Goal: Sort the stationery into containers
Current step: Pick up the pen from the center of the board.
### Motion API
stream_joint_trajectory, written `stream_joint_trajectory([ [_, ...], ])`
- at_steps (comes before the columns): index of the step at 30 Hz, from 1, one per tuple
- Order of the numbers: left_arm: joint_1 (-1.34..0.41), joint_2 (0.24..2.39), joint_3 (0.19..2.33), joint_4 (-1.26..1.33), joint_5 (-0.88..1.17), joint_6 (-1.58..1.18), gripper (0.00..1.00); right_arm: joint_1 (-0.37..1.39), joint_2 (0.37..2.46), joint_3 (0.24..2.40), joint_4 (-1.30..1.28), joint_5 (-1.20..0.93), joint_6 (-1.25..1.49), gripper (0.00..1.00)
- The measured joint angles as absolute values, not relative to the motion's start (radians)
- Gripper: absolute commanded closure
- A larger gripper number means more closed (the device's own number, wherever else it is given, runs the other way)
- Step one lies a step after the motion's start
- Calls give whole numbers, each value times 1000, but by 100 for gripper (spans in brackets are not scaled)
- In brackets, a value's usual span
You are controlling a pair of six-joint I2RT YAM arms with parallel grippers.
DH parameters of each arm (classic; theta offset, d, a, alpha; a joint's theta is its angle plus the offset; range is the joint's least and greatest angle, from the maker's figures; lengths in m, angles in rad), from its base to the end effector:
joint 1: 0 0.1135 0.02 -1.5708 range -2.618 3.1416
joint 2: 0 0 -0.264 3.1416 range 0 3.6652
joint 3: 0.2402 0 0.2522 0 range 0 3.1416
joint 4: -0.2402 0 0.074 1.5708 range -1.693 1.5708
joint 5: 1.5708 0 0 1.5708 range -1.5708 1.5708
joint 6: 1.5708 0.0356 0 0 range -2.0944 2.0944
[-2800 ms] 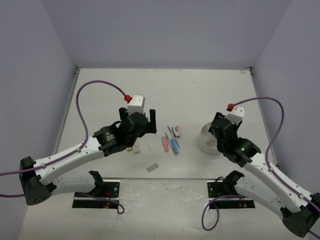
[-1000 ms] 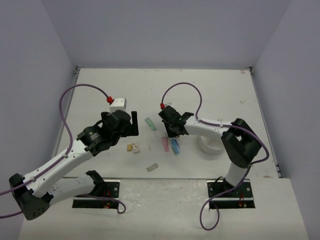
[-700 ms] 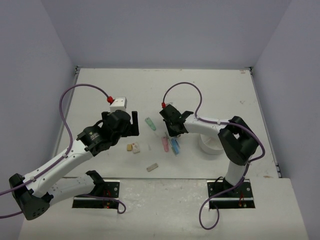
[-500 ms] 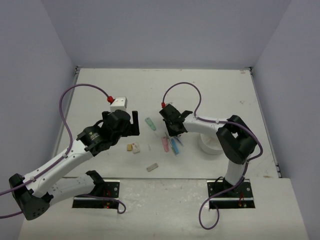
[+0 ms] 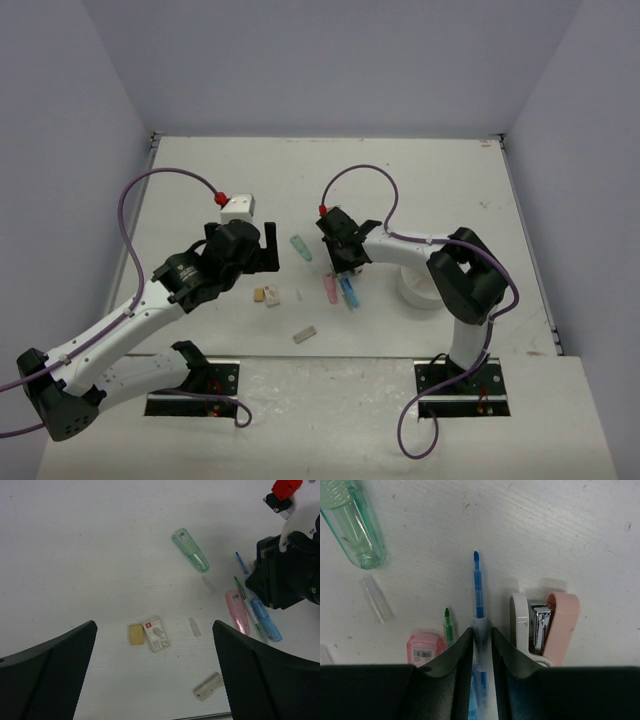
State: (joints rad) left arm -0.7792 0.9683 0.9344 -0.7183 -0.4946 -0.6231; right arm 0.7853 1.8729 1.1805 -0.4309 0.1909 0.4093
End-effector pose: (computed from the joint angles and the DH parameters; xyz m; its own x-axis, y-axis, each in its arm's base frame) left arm 0.1500 -0.1244 0.3107 -0.6118 -0.1177 -0.7822 0.0183 0.9865 -0.1627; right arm 0.2682 0.2586 0.1571 -0.8380 -0.2853 -0.4650 -0.3299 0.9439 0.0153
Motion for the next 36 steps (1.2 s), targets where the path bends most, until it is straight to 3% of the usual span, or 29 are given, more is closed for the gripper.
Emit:
stream_joint_trajectory([
  [4, -779, 968, 934, -714, -485, -623, 0, 785, 1873, 1179, -427, 185, 414, 87],
  [7, -779, 968, 934, -707, -475, -623, 0, 785, 1873, 1179, -427, 188, 414, 99],
  [18, -781, 1068, 920, -621, -381, -722, 0, 785, 1829, 1232, -529, 248, 402, 100],
  [24, -840, 1272, 921, -616, -385, -854, 3, 785, 1549, 1227, -590, 292, 400, 100],
  [30, -937, 1419, 956, -656, -419, -1014, 18, 785, 1267, 1170, -607, 306, 405, 100],
  [33, -951, 1489, 988, -679, -431, -1091, 32, 785, 1221, 1119, -622, 307, 408, 100],
  [36, -952, 1537, 997, -705, -444, -1157, 38, 785, 1214, 1073, -633, 306, 410, 100],
])
